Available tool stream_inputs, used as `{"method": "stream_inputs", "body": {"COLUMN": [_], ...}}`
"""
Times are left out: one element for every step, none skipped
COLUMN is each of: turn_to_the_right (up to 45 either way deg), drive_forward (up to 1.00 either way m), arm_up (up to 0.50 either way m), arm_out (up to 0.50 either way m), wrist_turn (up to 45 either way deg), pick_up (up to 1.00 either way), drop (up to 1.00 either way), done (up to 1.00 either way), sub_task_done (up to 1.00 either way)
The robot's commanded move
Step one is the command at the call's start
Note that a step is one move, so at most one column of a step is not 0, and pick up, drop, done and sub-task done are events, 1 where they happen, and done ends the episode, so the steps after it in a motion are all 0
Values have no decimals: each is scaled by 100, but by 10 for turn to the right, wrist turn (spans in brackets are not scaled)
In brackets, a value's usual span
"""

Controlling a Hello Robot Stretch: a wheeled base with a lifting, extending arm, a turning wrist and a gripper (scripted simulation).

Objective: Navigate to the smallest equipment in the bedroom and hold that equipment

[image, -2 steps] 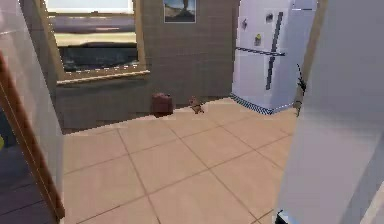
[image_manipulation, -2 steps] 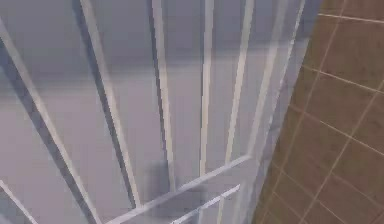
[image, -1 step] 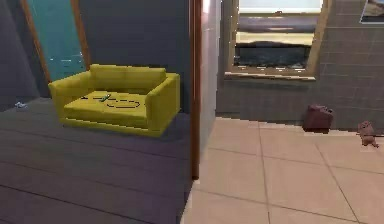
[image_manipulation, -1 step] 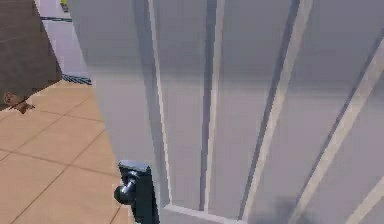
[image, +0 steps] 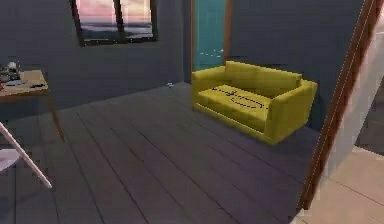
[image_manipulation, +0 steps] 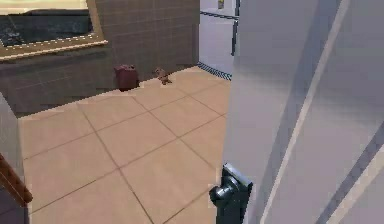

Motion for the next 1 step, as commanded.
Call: {"method": "stream_inputs", "body": {"turn_to_the_right": [0], "drive_forward": [35], "arm_up": [0], "arm_out": [0], "wrist_turn": [0], "pick_up": [0], "drop": [0], "done": [0], "sub_task_done": [0]}}
